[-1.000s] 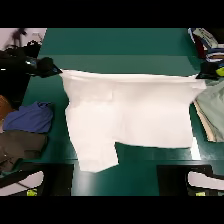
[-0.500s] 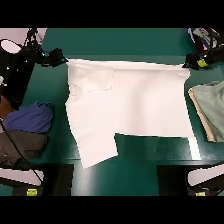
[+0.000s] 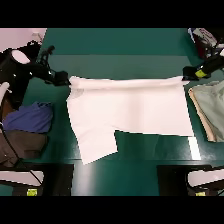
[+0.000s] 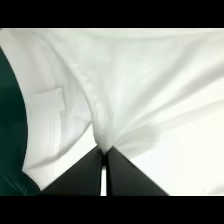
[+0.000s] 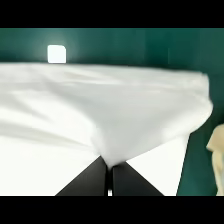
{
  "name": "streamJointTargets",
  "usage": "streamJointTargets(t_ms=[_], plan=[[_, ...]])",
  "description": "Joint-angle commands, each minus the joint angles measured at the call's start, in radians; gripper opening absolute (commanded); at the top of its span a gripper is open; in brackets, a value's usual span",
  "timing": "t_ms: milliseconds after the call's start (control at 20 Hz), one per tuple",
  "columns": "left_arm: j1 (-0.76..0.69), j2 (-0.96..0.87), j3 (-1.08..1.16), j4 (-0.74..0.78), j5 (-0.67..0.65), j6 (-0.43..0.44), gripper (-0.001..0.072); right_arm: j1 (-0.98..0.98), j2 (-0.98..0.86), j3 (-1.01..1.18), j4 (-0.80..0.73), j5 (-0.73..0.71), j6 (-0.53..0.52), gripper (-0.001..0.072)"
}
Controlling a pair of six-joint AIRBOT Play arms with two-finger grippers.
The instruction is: Fold the shirts.
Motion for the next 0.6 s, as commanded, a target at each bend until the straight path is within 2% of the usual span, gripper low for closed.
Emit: streamJointTargets(t_ms=[0,150,200,250,300,350,400,450,550], plan=[[-0.028,0.007,-0.131,0.023,0.092,0.002,0.0023,0.012,0.068,-0.173,-0.007,-0.078,0.004,0.0016],[-0.034,0.005,-0.166,0.021,0.141,-0.003,0.0024,0.011,0.1,-0.266,0.048,-0.148,0.03,0.0017],[-0.034,0.005,-0.166,0.023,0.136,-0.032,0.0025,0.011,0.106,-0.286,0.066,-0.156,0.031,0.0044],[-0.032,0.005,-0.165,0.024,0.124,-0.063,0.017,0.011,0.106,-0.289,0.074,-0.153,0.032,0.0245],[-0.032,0.006,-0.165,0.031,0.106,-0.079,0.0449,0.011,0.108,-0.288,0.072,-0.15,0.032,0.0387],[-0.029,0.01,-0.164,0.04,0.069,-0.088,0.0485,0.011,0.111,-0.278,0.072,-0.135,0.032,0.0388],[-0.024,0.021,-0.165,0.058,0.018,-0.088,0.0474,0.006,0.12,-0.268,0.072,-0.119,0.032,0.0387],[-0.02,0.041,-0.166,0.1,-0.035,-0.088,0.0395,-0.003,0.145,-0.27,0.071,-0.113,0.031,0.0387],[-0.021,0.122,-0.215,0.194,-0.093,-0.114,0.0377,-0.031,0.226,-0.313,0.072,-0.112,0.029,0.0386]])
